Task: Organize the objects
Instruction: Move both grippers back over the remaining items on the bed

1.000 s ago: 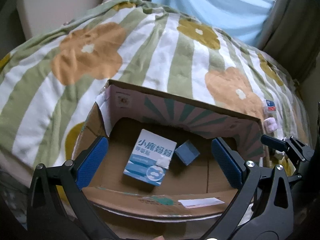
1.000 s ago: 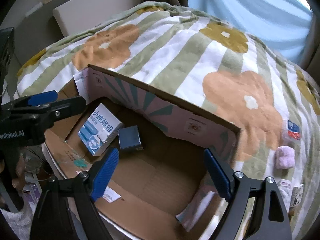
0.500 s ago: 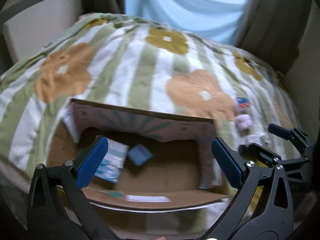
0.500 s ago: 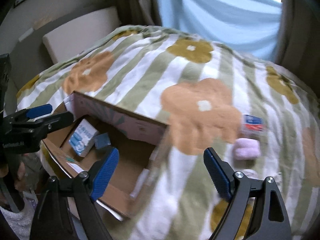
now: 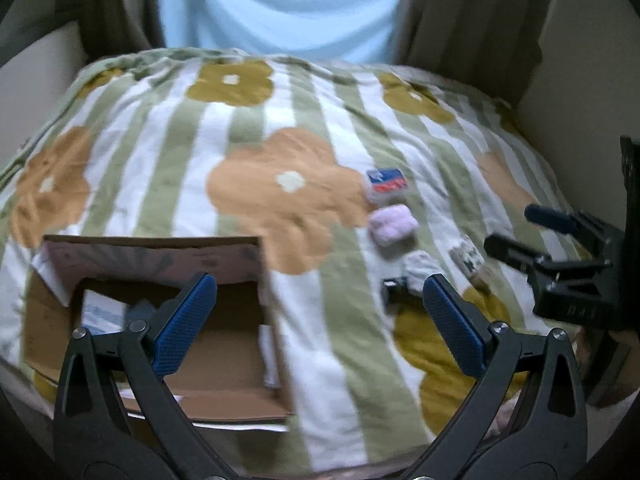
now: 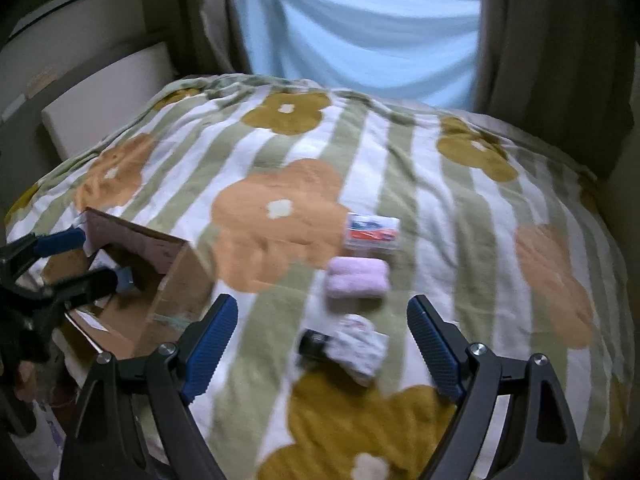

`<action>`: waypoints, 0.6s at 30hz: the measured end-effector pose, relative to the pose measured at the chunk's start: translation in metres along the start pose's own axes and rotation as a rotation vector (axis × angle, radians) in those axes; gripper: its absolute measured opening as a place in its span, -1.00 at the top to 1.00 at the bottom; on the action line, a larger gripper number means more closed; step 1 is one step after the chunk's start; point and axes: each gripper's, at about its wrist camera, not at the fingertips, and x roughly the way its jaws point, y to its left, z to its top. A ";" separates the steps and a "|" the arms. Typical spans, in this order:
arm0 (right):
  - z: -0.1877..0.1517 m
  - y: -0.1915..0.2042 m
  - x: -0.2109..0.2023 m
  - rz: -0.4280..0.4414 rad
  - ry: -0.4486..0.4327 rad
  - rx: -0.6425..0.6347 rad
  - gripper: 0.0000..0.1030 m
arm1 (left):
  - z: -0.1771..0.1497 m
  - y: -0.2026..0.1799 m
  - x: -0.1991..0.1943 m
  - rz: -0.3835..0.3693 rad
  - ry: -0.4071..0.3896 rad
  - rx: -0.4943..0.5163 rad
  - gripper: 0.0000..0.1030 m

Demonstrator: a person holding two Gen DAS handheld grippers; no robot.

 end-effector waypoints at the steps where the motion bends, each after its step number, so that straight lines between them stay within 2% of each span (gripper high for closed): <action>1: -0.001 -0.005 0.000 -0.002 0.000 0.006 -0.63 | -0.002 -0.007 0.004 -0.005 0.008 0.005 -0.99; 6: -0.016 -0.044 0.003 -0.015 0.016 0.048 -0.63 | -0.015 -0.039 0.028 -0.027 0.053 0.042 -0.99; 12: -0.037 -0.079 0.013 -0.034 0.041 0.086 -0.63 | -0.033 -0.070 0.058 -0.032 0.085 0.152 -0.99; 18: -0.047 -0.101 0.025 -0.040 0.050 0.088 -0.64 | -0.045 -0.085 0.090 -0.040 0.093 0.208 -0.99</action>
